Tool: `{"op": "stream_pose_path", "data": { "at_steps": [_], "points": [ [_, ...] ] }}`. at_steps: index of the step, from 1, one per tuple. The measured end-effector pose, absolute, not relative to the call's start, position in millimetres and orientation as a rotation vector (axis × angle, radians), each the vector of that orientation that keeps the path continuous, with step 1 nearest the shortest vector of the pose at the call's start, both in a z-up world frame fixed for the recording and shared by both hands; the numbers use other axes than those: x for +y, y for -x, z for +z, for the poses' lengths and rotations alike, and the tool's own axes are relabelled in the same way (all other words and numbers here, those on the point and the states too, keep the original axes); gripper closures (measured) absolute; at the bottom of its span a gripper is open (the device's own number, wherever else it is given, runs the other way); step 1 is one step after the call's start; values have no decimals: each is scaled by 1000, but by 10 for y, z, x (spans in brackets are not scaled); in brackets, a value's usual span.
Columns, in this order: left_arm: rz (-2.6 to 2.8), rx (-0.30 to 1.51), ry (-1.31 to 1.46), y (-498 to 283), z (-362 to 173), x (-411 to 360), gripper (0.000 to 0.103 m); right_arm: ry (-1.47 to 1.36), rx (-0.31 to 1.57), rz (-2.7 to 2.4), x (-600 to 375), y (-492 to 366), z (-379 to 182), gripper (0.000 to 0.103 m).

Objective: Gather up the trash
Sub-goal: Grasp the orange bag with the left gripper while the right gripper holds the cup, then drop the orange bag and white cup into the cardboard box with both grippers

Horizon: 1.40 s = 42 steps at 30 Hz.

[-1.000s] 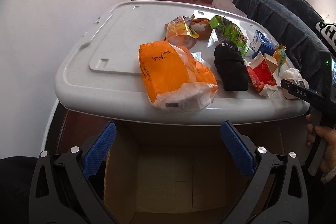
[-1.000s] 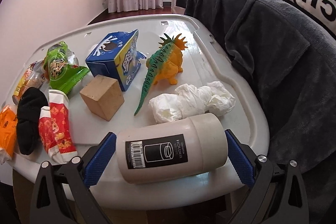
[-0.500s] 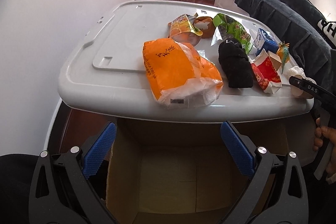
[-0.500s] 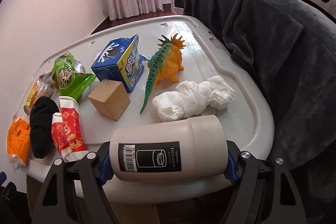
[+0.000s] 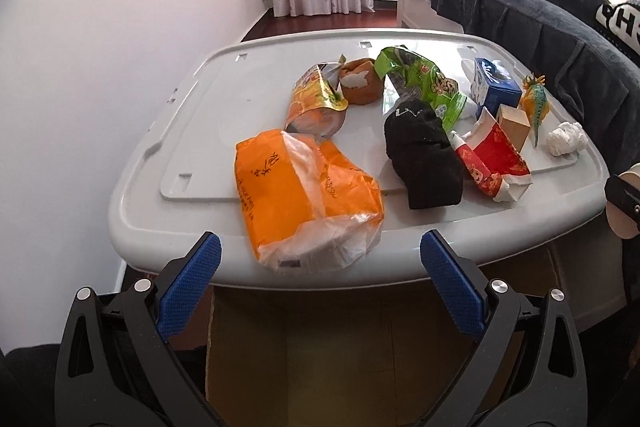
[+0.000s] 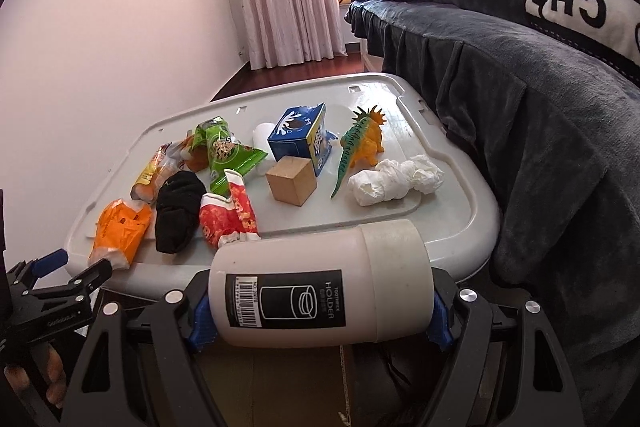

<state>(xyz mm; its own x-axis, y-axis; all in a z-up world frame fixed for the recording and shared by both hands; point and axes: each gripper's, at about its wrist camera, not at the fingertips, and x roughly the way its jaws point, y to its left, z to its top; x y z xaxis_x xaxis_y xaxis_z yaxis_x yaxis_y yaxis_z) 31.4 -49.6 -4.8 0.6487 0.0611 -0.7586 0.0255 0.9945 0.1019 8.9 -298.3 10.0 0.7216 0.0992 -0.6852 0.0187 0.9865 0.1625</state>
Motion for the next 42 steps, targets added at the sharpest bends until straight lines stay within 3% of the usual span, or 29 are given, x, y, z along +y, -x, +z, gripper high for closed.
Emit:
{"op": "stream_pose_path", "data": {
  "at_steps": [17, 19, 20, 21, 23, 30, 42],
  "points": [
    [90, 886, -128, -927, -483, -406, 10, -155, 815, 38, -2893, -231, -75, 25],
    [51, 876, -108, -886, -484, -395, 20, -153, 819, 39, -2878, -241, -91, 25],
    [16, 873, -94, -853, -480, -403, 35, -150, 819, 39, -2871, -239, -96, 25],
    [-21, 868, -93, -803, -470, -445, 57, -145, 819, 42, -2855, -241, -99, 25],
    [-31, 848, -167, -738, -456, -602, 86, -137, 815, 52, -2819, -236, -99, 25],
    [-94, 854, -125, -600, -386, -629, 92, -73, 769, 81, -2687, -165, -42, 25],
    [-194, 819, 1, 356, 390, -475, 93, -49, 733, 147, -2534, 323, 212, 25]
  ]
}}
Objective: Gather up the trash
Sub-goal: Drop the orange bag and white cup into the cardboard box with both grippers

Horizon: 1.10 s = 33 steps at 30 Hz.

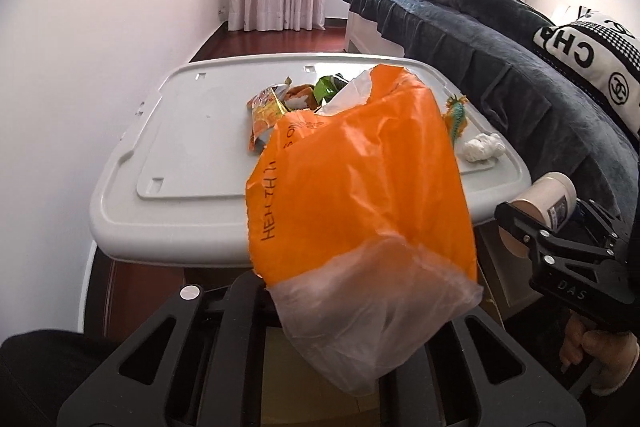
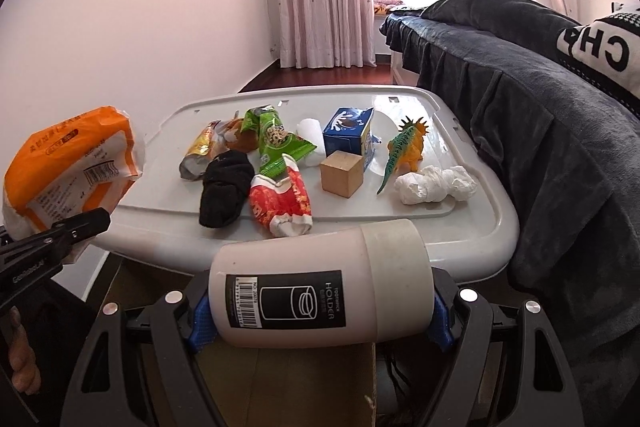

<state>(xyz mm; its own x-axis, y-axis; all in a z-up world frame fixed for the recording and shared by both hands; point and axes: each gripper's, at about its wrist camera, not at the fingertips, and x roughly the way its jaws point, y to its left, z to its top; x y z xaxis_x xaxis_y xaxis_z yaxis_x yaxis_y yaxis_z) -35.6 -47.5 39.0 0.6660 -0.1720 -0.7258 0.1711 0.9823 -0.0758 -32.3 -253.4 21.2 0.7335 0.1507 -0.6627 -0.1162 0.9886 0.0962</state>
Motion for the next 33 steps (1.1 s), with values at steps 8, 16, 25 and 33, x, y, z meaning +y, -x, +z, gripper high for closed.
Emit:
{"op": "stream_pose_path", "data": {
  "at_steps": [8, 16, 25, 33],
  "points": [
    [-169, 1061, 33, 655, -90, -332, 93, -62, 853, 214, -2319, 742, 34, 25],
    [-132, 1227, 70, 728, -603, -98, 93, -35, 942, 227, -2164, 728, -246, 25],
    [-66, 1334, 72, 655, -761, -100, 21, -100, 1025, 194, -2278, 600, -458, 12],
    [-87, 1309, 59, 709, -660, -155, 21, -126, 997, 174, -2339, 609, -400, 12]
  ]
}}
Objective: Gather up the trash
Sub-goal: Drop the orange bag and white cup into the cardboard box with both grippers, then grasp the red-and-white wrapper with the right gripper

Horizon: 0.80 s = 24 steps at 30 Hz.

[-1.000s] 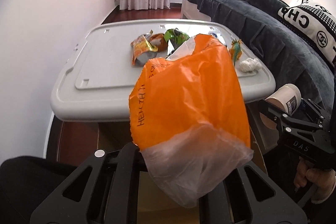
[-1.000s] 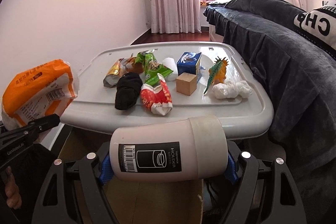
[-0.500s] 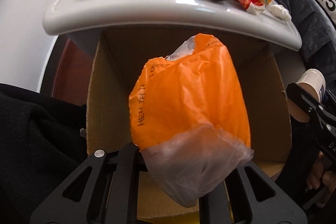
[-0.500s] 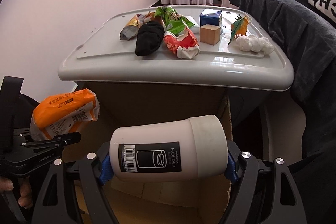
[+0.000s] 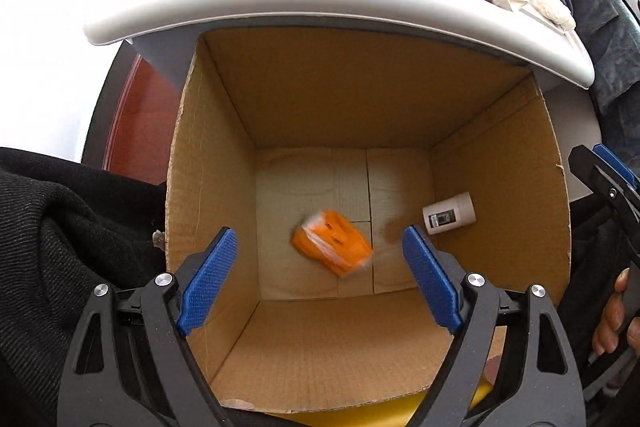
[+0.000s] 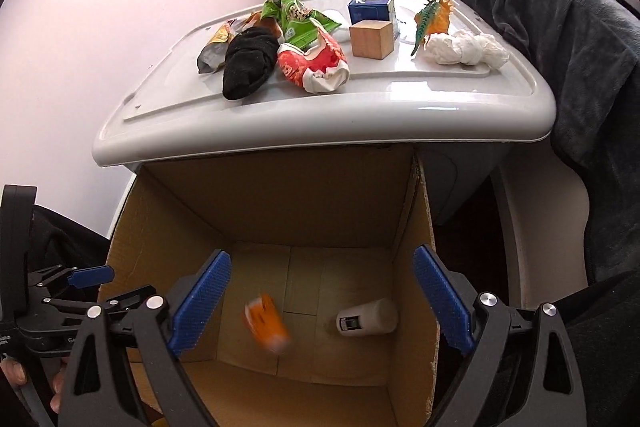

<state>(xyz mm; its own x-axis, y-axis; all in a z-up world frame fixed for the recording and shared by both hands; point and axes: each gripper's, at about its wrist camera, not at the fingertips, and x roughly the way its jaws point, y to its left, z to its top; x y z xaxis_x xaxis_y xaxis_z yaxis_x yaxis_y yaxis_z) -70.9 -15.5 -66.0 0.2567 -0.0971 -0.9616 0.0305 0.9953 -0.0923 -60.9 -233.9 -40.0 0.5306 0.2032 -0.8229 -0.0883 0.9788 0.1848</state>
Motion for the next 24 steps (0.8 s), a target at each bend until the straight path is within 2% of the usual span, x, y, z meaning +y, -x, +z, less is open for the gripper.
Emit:
{"op": "stream_pose_path", "data": {
  "at_steps": [12, 21, 24],
  "points": [
    [-144, 1170, 56, 708, -294, -182, 21, -37, 853, 198, -2344, 292, 54, 12],
    [-170, 991, 26, 140, 38, -396, 21, -69, 851, 181, -2528, -480, 151, 12],
    [-159, 967, 38, -31, 44, -433, 21, -66, 879, 191, -2524, -712, 73, 18]
  ]
}}
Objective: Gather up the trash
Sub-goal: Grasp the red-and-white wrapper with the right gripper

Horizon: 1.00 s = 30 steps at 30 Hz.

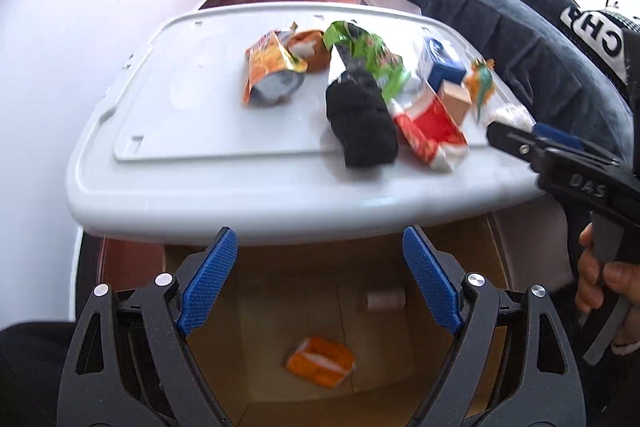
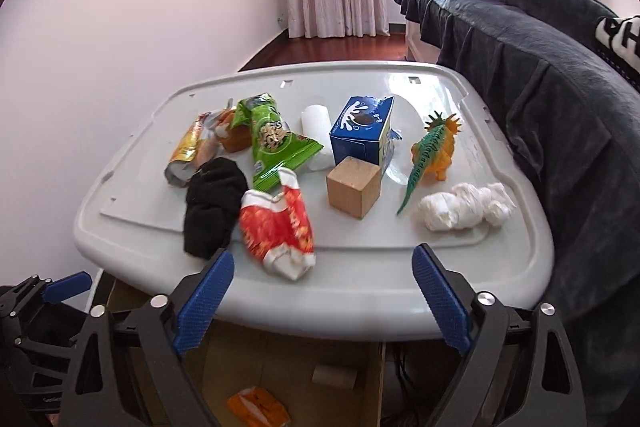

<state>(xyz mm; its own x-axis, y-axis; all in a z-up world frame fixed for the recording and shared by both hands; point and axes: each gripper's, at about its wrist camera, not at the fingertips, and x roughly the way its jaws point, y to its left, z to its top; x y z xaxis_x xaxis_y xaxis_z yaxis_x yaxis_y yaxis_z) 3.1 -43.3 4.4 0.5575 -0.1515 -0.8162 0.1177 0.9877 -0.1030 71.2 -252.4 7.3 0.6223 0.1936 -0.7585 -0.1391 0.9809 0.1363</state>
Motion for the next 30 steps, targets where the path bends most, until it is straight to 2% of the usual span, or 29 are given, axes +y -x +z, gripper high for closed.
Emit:
{"op": "stream_pose_path", "data": {
  "at_steps": [3, 8, 12, 14, 19, 20, 30],
  "points": [
    [-148, 961, 41, -82, -13, -415, 21, -66, 900, 219, -2443, -901, -20, 24],
    [-121, 974, 61, -106, -103, -330, 21, -81, 925, 236, -2348, -1099, -155, 40],
    [-113, 958, 54, -106, -106, -314, 21, -127, 951, 223, -2386, -1211, -270, 45],
    [-110, 946, 43, -97, -99, -327, 21, -144, 971, 228, -2388, -1273, -327, 56],
    [-121, 929, 3, -80, -92, -394, 21, -115, 977, 238, -2277, -1340, -418, 71],
    [-125, 928, -2, -77, -93, -404, 21, -112, 974, 249, -2263, -1342, -425, 88],
    [-116, 924, 1, -54, -123, -409, 21, -107, 925, 220, -2369, -1184, -317, 91]
  ]
}}
